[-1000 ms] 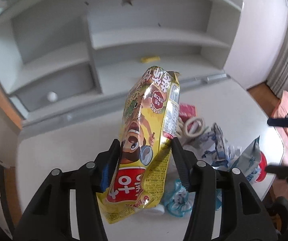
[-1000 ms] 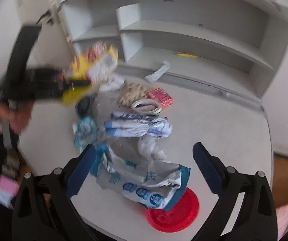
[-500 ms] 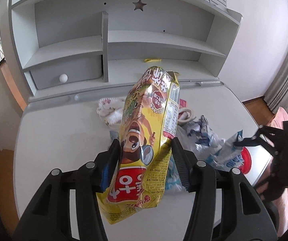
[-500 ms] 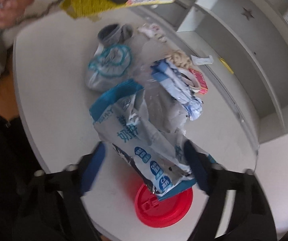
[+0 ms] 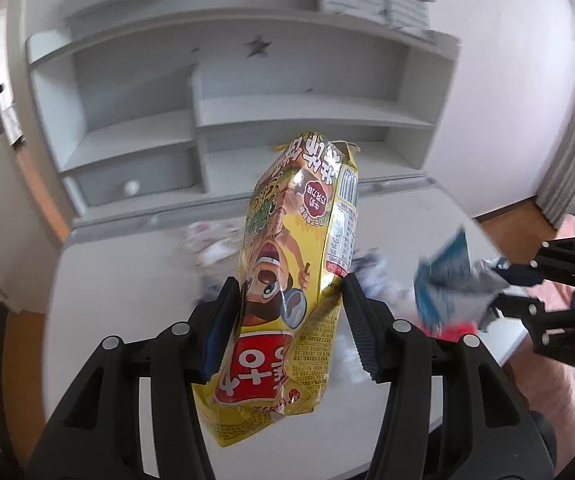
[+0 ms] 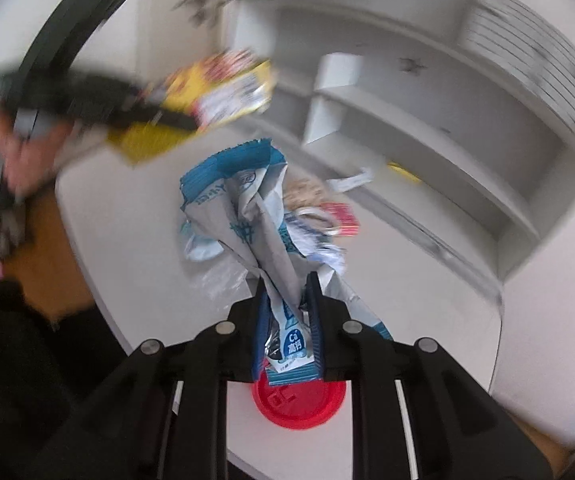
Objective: Collect trash
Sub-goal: 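Carry both items over the floor bin and open both tools to drop them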
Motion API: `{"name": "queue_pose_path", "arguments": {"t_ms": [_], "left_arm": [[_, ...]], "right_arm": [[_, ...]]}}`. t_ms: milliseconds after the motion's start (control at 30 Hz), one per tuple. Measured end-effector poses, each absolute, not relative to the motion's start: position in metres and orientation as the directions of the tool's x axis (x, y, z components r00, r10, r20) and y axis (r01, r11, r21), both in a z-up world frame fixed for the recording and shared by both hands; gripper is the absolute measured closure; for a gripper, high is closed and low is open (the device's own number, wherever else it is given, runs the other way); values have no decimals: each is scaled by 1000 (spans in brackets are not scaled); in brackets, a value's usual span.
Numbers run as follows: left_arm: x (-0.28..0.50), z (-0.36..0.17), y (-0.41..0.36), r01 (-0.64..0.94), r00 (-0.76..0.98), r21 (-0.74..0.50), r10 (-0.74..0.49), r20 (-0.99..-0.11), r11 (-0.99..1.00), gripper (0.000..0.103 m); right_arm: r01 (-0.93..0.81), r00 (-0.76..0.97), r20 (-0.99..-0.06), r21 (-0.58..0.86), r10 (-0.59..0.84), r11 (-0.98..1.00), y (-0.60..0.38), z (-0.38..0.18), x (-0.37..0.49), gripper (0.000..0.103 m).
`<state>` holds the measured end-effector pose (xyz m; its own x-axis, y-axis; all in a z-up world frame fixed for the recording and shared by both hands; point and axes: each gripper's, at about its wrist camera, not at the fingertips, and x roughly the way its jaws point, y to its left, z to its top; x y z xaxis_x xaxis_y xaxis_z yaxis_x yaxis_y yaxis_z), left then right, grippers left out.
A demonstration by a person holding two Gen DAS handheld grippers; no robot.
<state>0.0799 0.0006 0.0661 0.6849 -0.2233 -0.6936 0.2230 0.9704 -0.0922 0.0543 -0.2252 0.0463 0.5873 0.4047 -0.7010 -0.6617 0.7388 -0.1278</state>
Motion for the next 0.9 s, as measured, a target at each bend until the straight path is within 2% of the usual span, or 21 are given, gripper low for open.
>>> {"name": "queue_pose_path", "arguments": {"t_ms": [100,167,367,533,667,900], "left_arm": [[76,72,-37,281,684,-119,-286,-671,952,51],[73,71,-80,359,660,-134,-353,-663,923,51],[50,49,-230,633,490,-205,-590,-642,747,51],[9,9,-360,808,247,-277,-727,-641,519,51],[-23,-36,-434,869,119,-282,-724,-679,407,51],[-46,-155,-517,896,-6,-268,-593,-805,355,51]], "right_arm": [[-548,625,-648,32,435,836,-276,58,51,84],[-434,677,-617,107,402,895,-320,63,40,84],[26,791,-598,246,131,969,-472,48,-38,84],[380,741,-665,304,-91,874,-574,-1,-125,84],[608,646,-743,361,-175,707,-640,-62,-198,84],[779,493,-857,360,-147,513,-679,-163,-250,84]]}}
